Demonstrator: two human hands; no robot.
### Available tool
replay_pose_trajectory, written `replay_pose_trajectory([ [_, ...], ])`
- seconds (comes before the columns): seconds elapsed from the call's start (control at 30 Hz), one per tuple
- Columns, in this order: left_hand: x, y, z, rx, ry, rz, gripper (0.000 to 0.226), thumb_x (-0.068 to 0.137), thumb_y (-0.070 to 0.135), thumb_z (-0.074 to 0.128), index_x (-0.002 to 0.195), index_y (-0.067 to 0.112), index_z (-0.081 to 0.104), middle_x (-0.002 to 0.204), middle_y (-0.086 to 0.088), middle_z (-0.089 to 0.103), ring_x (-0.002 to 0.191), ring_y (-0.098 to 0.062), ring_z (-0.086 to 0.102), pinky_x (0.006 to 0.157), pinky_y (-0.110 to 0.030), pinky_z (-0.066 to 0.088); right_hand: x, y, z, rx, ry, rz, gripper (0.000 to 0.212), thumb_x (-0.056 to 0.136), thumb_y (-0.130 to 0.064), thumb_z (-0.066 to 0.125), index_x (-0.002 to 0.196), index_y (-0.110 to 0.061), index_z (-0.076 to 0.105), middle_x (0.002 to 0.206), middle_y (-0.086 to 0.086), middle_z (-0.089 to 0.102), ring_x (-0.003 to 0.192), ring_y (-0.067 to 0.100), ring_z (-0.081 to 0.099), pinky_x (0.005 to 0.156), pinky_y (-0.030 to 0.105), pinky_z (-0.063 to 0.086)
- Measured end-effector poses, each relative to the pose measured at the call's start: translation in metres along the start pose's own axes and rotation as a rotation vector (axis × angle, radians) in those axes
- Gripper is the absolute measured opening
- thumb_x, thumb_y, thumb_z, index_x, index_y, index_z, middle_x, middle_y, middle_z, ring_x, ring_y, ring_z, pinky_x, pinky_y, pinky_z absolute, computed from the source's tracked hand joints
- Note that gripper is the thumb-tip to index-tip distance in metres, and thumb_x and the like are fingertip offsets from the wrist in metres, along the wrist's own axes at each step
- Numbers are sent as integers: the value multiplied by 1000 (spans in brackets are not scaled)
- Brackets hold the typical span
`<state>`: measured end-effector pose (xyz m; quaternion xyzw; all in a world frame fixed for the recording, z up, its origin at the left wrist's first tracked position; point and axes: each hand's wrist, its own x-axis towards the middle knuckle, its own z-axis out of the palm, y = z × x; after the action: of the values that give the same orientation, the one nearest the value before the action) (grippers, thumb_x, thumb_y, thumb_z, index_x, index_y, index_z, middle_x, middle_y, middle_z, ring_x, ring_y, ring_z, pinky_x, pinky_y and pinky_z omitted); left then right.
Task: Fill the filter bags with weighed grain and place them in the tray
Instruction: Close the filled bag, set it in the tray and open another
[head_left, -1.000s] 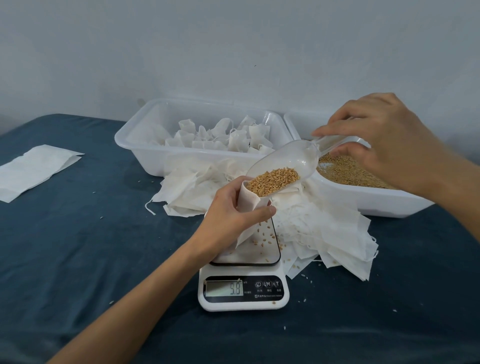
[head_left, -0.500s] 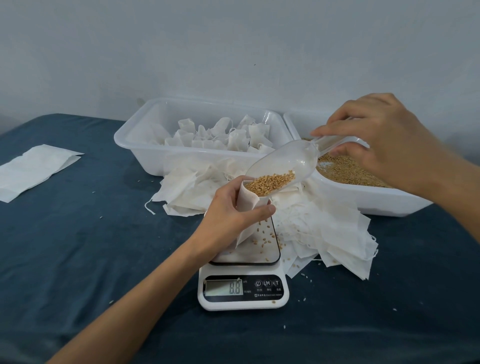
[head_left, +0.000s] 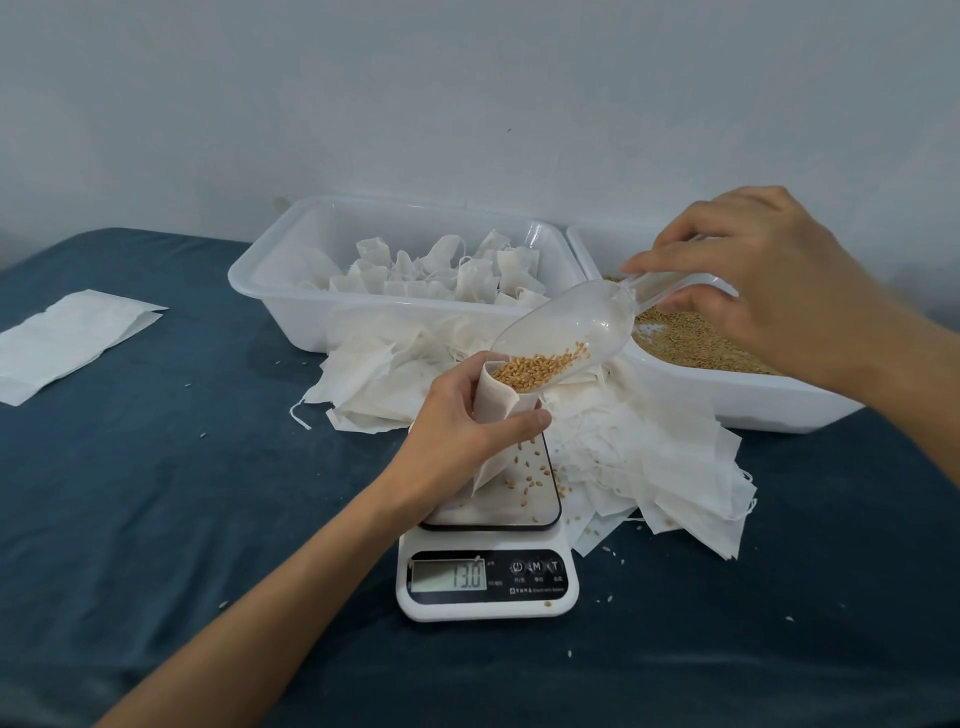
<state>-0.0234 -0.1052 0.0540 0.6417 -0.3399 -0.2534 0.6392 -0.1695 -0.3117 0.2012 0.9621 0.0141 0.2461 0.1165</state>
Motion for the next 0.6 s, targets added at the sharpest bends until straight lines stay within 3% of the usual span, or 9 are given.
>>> replay_pose_trajectory([
  [0.33,0,0,-1,4,-7,32,64,67,44,87,124,33,60,119,4,76,111,-20,71,104,-48,55,0,-1,-1,-19,6,-10,41,81,1,80,117,-17,76,103,3,69,97,30,62,104,43,34],
  [0.6,1,-1,-1,-7,-7,26,66,72,34,88,131,22,60,120,-2,75,113,-26,71,105,-54,53,0,-1,-2,-23,19,-19,40,81,-1,80,117,-17,76,102,4,69,97,31,62,104,45,35],
])
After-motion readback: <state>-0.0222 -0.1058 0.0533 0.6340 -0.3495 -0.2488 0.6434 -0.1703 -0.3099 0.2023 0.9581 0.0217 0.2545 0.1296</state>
